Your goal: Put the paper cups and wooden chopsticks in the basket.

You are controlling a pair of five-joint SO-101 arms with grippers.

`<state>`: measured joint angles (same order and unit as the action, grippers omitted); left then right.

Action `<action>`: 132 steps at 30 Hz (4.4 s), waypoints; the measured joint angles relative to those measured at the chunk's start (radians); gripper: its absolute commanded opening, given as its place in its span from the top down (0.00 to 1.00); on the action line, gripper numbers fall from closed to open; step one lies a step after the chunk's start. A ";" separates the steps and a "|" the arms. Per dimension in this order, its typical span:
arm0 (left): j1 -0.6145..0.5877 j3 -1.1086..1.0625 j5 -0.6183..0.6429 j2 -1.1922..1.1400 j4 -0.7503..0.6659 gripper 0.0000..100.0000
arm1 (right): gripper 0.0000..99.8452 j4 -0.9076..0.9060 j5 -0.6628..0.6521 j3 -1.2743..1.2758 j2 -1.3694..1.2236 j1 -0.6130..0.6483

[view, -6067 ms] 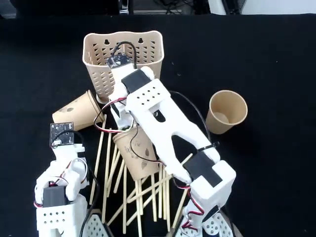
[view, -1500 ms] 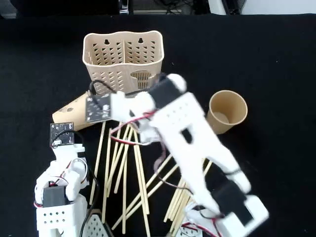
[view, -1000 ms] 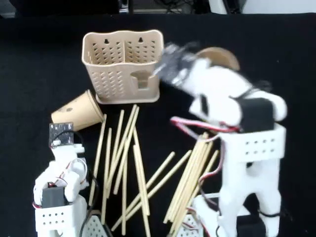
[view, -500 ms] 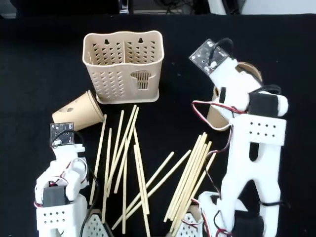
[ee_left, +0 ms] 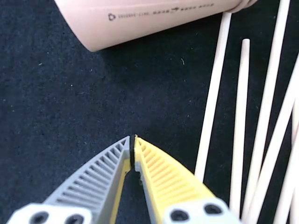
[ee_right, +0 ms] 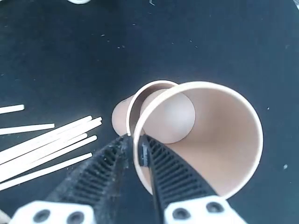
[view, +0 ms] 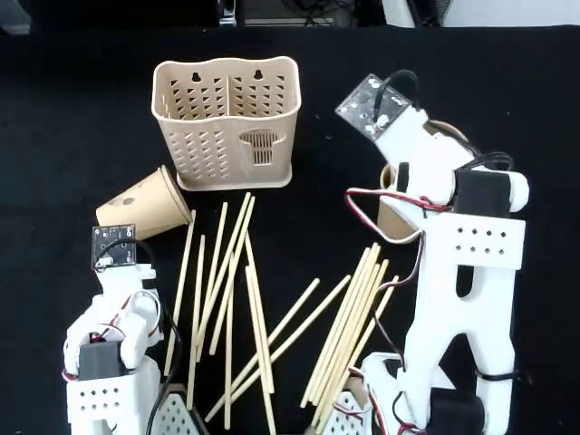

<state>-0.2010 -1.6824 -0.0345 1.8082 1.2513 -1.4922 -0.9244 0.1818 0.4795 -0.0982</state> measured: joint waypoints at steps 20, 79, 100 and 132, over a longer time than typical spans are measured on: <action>0.000 0.000 0.000 0.000 0.000 0.97 | 0.99 -0.068 0.143 0.014 0.000 -0.003; -0.672 0.000 -0.176 0.000 -0.178 0.73 | 0.78 0.756 0.862 0.328 -0.305 0.807; -0.672 0.000 -0.176 0.000 -0.178 0.73 | 0.79 0.787 0.898 -0.008 -0.733 0.890; -0.672 0.000 -0.175 0.000 -0.163 0.73 | 0.99 0.557 0.623 -0.015 -0.422 0.990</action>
<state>-0.8730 -1.6824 -0.2094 1.8082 1.0886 -0.9352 -0.3015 0.1665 0.0575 0.8915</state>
